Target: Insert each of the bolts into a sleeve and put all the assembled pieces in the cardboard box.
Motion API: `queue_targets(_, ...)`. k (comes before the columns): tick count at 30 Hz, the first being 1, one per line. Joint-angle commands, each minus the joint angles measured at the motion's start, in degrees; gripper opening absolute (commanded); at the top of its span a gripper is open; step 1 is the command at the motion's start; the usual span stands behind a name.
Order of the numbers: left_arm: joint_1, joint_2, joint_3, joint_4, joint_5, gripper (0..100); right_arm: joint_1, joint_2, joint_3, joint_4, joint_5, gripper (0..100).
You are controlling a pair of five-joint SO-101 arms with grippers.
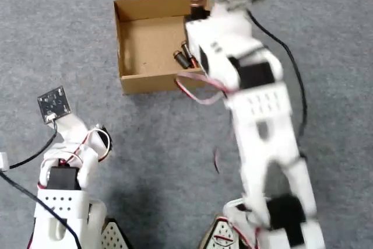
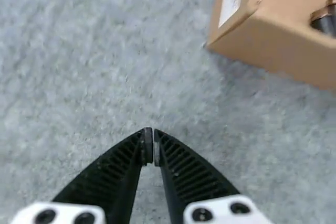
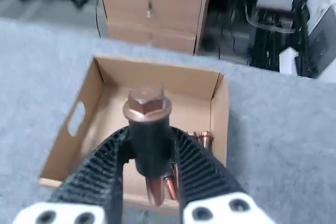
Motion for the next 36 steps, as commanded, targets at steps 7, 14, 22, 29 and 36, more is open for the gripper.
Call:
queue_targets(7, -5.4, -0.4, 12.6, -8.6, -0.4, 2, -3.2, 34.6, -28.9, 7.3, 5.1, 0.1)
queue_targets(14, -5.7, -3.3, 13.8, -10.3, -0.4, 2, -3.2, 56.9, -50.0, 10.4, 4.9, 0.1)
queue_targets(22, -5.7, -11.1, 18.4, -10.2, -0.4, 2, -3.2, 75.7, -66.4, 18.0, 5.0, 7.2)
queue_targets(29, -5.7, -15.0, 19.2, -7.7, -0.4, 2, -4.1, 81.4, -84.5, 31.8, 5.0, 18.3)
queue_targets(36, -5.7, -16.6, 19.2, -7.3, -0.4, 2, -6.9, 76.4, -95.0, 50.4, 4.7, 18.6)
